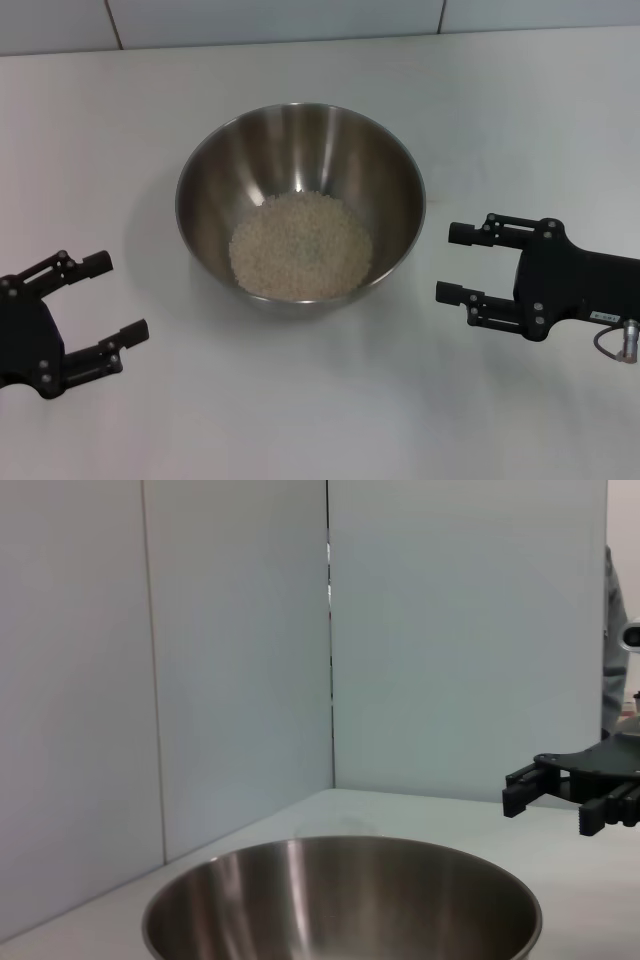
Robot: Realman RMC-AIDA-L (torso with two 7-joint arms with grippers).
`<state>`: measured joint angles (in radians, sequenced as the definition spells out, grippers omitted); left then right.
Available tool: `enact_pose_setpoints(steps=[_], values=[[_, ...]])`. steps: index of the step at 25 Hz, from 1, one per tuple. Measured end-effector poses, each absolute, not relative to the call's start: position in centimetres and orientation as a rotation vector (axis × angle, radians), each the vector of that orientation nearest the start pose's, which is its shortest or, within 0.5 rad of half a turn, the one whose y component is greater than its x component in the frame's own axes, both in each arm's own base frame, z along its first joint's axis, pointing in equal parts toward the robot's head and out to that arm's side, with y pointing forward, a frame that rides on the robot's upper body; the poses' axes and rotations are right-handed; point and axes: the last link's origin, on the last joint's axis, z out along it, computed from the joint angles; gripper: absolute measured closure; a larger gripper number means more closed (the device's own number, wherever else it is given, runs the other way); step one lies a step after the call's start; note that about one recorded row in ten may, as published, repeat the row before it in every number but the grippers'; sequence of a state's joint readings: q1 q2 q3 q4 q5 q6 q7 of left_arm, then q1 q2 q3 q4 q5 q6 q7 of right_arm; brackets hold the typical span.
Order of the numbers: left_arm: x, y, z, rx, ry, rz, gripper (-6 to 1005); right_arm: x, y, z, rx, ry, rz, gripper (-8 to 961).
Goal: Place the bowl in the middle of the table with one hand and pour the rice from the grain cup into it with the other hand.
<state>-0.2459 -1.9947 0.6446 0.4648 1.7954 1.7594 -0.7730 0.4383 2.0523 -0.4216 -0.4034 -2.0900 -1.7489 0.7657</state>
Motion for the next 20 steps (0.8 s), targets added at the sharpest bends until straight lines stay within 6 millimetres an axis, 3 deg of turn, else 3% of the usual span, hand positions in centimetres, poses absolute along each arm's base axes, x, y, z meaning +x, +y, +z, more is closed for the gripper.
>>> enact_pose_setpoints(steps=[20], values=[[-32.91,23.36,2.13,-2.622,-0.221,-0.821,186,29.35,26.74,-1.31,-2.681,0.170,0.875,313]])
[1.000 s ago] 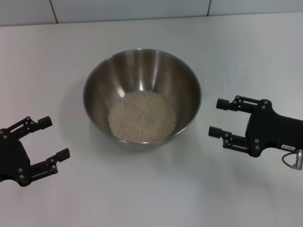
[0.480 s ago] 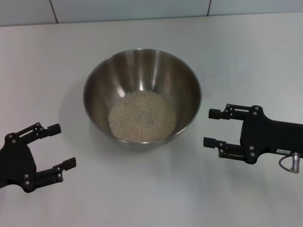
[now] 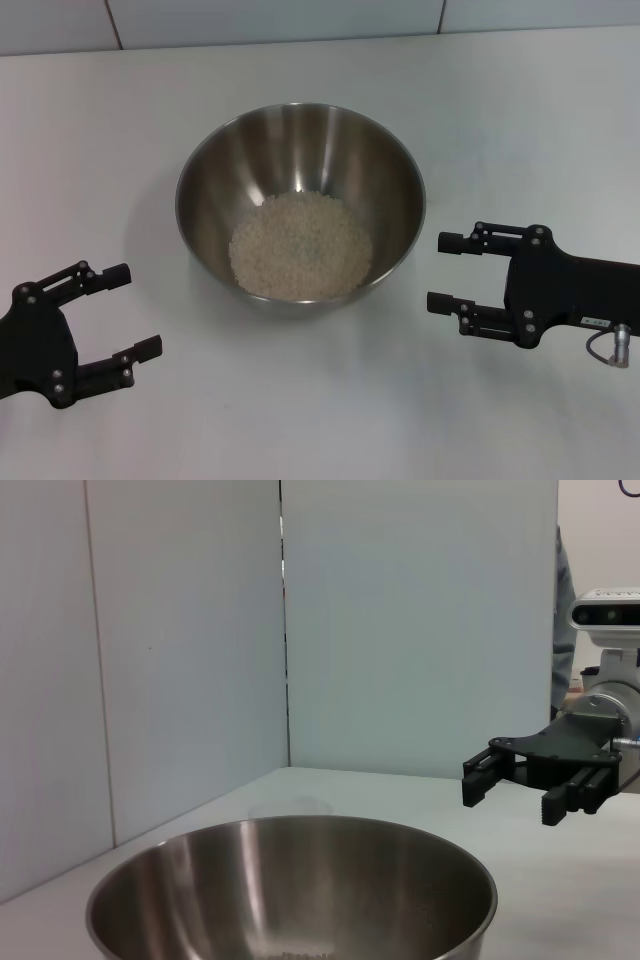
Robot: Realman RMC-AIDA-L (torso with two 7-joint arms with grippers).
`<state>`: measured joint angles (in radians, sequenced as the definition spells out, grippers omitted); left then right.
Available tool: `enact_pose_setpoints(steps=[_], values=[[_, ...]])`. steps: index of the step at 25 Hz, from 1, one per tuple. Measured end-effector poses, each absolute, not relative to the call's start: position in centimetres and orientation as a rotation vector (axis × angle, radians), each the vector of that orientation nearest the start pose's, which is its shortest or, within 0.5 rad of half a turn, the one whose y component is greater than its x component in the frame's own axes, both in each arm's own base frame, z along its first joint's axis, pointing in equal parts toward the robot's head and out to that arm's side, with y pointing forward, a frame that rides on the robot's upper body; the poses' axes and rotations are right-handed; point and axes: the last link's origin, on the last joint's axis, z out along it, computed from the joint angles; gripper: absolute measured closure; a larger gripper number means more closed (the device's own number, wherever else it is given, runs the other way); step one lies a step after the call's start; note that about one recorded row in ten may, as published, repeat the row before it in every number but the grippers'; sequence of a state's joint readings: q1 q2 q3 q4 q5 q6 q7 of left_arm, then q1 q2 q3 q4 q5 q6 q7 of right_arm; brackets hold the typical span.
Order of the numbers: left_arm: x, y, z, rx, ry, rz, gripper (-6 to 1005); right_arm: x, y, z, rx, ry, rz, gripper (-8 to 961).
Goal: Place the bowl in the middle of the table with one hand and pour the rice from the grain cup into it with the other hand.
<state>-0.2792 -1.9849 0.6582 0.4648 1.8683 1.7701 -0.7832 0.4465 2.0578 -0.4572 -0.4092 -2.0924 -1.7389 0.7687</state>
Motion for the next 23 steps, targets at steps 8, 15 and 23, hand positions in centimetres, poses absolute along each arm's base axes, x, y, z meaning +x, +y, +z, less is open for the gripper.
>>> enact_pose_setpoints(steps=[8,15,23], values=[[-32.95,23.38,2.20,-2.621,-0.220,-0.819,186,29.33,26.74,-1.41,-2.680,0.170,0.874,313],[-32.95,23.38,2.21,-2.620,-0.219,-0.819,186,29.33,26.75,-1.39,-2.678,0.165,0.873,313],[-32.96,23.41,2.25,-2.619,-0.219,-0.818,186,29.34,26.76,-1.37,-2.676,0.166,0.874,313]])
